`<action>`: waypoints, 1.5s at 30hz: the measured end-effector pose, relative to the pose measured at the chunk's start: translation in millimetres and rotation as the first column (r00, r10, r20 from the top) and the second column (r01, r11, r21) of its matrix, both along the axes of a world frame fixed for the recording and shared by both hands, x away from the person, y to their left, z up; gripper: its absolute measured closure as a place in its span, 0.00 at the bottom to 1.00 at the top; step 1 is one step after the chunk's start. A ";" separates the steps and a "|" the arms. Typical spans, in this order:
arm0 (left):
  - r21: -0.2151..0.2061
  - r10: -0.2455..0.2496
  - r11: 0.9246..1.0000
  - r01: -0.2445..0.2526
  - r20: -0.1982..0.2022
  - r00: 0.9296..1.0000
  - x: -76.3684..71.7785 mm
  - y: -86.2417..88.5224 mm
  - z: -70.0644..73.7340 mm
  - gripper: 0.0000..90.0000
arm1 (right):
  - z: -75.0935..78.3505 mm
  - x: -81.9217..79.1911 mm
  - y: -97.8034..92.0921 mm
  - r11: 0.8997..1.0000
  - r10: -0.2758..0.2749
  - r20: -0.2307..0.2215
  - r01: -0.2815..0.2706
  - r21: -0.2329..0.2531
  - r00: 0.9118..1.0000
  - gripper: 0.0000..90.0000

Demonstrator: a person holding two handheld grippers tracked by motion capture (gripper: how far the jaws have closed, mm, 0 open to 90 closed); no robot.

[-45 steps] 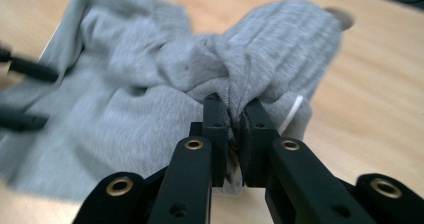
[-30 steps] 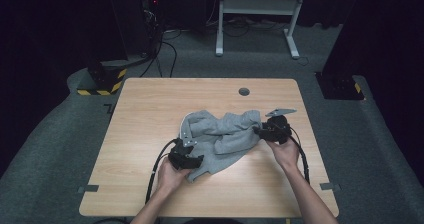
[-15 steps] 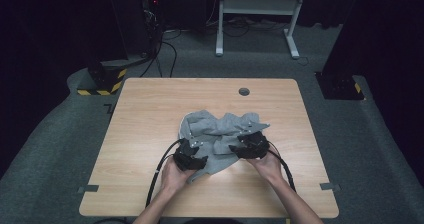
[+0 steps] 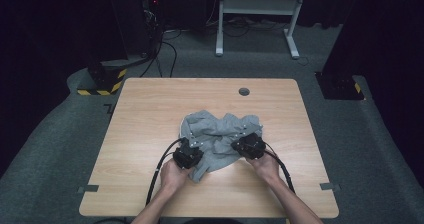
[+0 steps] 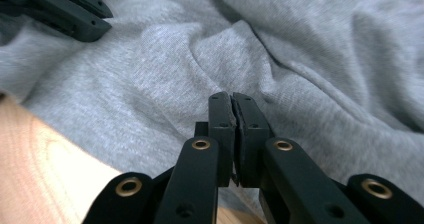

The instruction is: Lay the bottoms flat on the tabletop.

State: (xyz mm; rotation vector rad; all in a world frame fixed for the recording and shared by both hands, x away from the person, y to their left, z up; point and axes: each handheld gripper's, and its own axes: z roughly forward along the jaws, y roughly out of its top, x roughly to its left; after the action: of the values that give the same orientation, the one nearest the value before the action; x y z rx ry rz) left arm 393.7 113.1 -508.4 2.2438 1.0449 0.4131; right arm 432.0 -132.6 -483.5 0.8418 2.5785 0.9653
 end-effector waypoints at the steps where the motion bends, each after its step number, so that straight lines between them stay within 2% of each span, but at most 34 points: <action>1: 0.001 -0.001 1.000 0.001 0.005 1.000 -0.6 0.7 0.8 0.96 | 4.1 -1.4 -3.1 1.000 -0.007 0.007 0.007 0.015 1.000 0.98; 3: -0.017 0.001 1.000 -0.001 0.034 0.999 -2.8 3.9 6.7 0.97 | 13.0 -3.0 -10.3 0.999 -0.018 0.033 0.017 0.039 0.999 0.98; 4: -0.017 0.001 1.000 -0.001 0.034 0.999 -2.8 3.9 6.7 0.97 | 13.0 -3.0 -10.3 0.999 -0.018 0.033 0.017 0.039 0.999 0.98; 5: -0.037 0.013 0.999 -0.011 0.051 0.999 -3.8 9.2 11.8 0.97 | 22.2 -4.4 -19.7 0.997 -0.039 0.055 0.035 0.071 0.998 0.98; 7: -0.046 0.018 0.999 -0.016 0.052 0.998 -4.0 12.5 14.0 0.97 | 26.5 -4.4 -25.6 0.996 -0.049 0.057 0.044 0.082 0.997 0.98; 10: -0.056 0.041 0.998 -0.037 0.060 0.997 -3.2 22.1 17.8 0.97 | 36.6 -1.3 -49.1 0.990 -0.111 0.073 0.104 0.097 0.991 0.98; 11: -0.059 0.047 0.997 -0.044 0.051 0.998 -1.8 26.6 19.1 0.97 | 37.4 0.1 -55.2 0.988 -0.128 0.076 0.120 0.101 0.989 0.98; 12: -0.059 0.047 0.997 -0.044 0.051 0.998 -1.8 26.6 19.1 0.97 | 37.4 0.1 -55.2 0.988 -0.128 0.076 0.120 0.101 0.989 0.98; 13: -0.058 0.049 0.997 -0.046 0.053 0.997 -0.8 28.4 19.9 0.97 | 37.2 2.5 -66.8 0.980 -0.165 0.071 0.156 0.122 0.984 0.98; 14: -0.052 0.050 0.998 -0.047 0.053 0.997 0.2 29.3 20.8 0.97 | 37.2 2.5 -66.8 0.980 -0.165 0.071 0.156 0.122 0.984 0.98; 15: -0.042 0.051 0.998 -0.049 0.059 0.997 1.6 30.1 21.4 0.97 | 34.6 4.2 -75.6 0.973 -0.200 0.072 0.190 0.130 0.977 0.98; 16: -0.034 0.052 0.998 -0.050 0.059 0.997 3.2 31.0 21.9 0.97 | 34.6 4.2 -75.6 0.973 -0.200 0.072 0.190 0.130 0.977 0.98; 18: -0.032 0.066 0.997 -0.064 0.056 0.996 7.1 34.8 20.4 0.97 | 28.4 7.4 -83.0 0.968 -0.230 0.072 0.220 0.118 0.971 0.98; 19: -0.029 0.084 0.996 -0.083 0.036 0.996 11.1 39.5 16.6 0.97 | 20.7 11.6 -90.8 0.959 -0.265 0.044 0.258 0.119 0.963 0.98; 20: -0.029 0.084 0.996 -0.083 0.036 0.996 11.1 39.5 16.6 0.97 | 20.7 11.6 -90.8 0.959 -0.265 0.044 0.258 0.119 0.963 0.98; 23: -0.025 0.101 0.995 -0.101 0.019 0.995 14.1 42.0 12.2 0.95 | 9.7 15.9 -99.6 0.951 -0.294 0.013 0.291 0.105 0.956 0.98; 26: -0.011 0.107 0.994 -0.106 0.036 0.994 12.4 38.1 13.2 0.81 | 9.8 11.7 -96.5 0.958 -0.271 0.026 0.267 0.102 0.962 0.97; 27: -0.016 0.104 0.995 -0.103 0.038 0.994 11.0 35.9 14.1 0.81 | 9.8 11.7 -96.5 0.958 -0.271 0.026 0.267 0.102 0.962 0.97; 28: -0.021 0.085 0.996 -0.085 0.036 0.996 8.3 31.6 15.9 0.72 | 13.6 6.2 -92.4 0.963 -0.248 0.032 0.242 0.121 0.968 0.90; 29: -0.021 0.085 0.996 -0.085 0.036 0.996 8.3 31.6 15.9 0.67 | 16.1 3.3 -90.0 0.965 -0.235 0.035 0.229 0.131 0.971 0.86; 31: -0.017 0.071 0.997 -0.070 0.040 0.997 5.4 26.6 16.9 0.65 | 18.7 0.6 -87.4 0.966 -0.224 0.038 0.217 0.138 0.974 0.84; 32: -0.013 0.067 0.998 -0.066 0.048 0.997 4.2 24.4 17.4 0.61 | 23.7 -4.8 -82.0 0.970 -0.196 0.042 0.187 0.152 0.980 0.79; 34: -0.018 0.059 0.998 -0.058 0.055 0.997 3.2 20.5 18.1 0.59 | 28.2 -9.9 -75.5 0.973 -0.178 0.048 0.168 0.160 0.983 0.74; 37: -0.028 0.058 0.998 -0.057 0.044 0.997 4.9 16.3 16.3 0.58 | 32.8 -15.8 -69.0 0.972 -0.162 0.064 0.149 0.180 0.985 0.70; 38: -0.025 0.057 0.998 -0.056 0.041 0.998 5.9 15.7 15.0 0.58 | 37.8 -22.3 -62.5 0.967 -0.140 0.082 0.118 0.227 0.987 0.65; 39: -0.025 0.060 0.998 -0.059 0.033 0.998 6.7 15.0 13.2 0.58 | 40.2 -25.6 -58.5 0.966 -0.126 0.094 0.101 0.237 0.988 0.64; 40: -0.014 0.060 0.998 -0.059 0.032 0.998 8.1 15.1 11.8 0.58 | 40.2 -25.6 -58.5 0.966 -0.126 0.094 0.101 0.237 0.988 0.64; 41: -0.013 0.060 0.998 -0.059 0.021 0.998 9.9 14.8 9.2 0.60 | 42.3 -31.4 -47.8 0.970 -0.091 0.110 0.063 0.235 0.990 0.62; 42: -0.013 0.061 0.998 -0.061 0.021 0.998 10.6 14.4 8.3 0.61 | 41.6 -33.3 -41.5 0.975 -0.073 0.113 0.047 0.217 0.991 0.62; 43: -0.013 0.061 0.998 -0.061 0.021 0.998 10.6 14.4 8.3 0.63 | 41.6 -33.3 -41.5 0.975 -0.073 0.113 0.047 0.217 0.991 0.62; 44: -0.006 0.061 0.998 -0.061 0.017 0.998 11.7 14.0 6.8 0.65 | 36.2 -35.5 -29.3 0.985 -0.051 0.112 0.032 0.167 0.992 0.62; 45: -0.006 0.061 0.998 -0.061 0.017 0.998 11.7 14.0 6.8 0.66 | 36.2 -35.5 -29.3 0.985 -0.051 0.112 0.032 0.167 0.992 0.62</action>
State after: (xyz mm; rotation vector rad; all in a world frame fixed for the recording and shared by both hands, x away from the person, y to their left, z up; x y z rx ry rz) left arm 405.4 127.1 -501.6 2.2039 1.1063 0.4540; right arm 396.5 -161.9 -447.3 0.8503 2.3991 1.1911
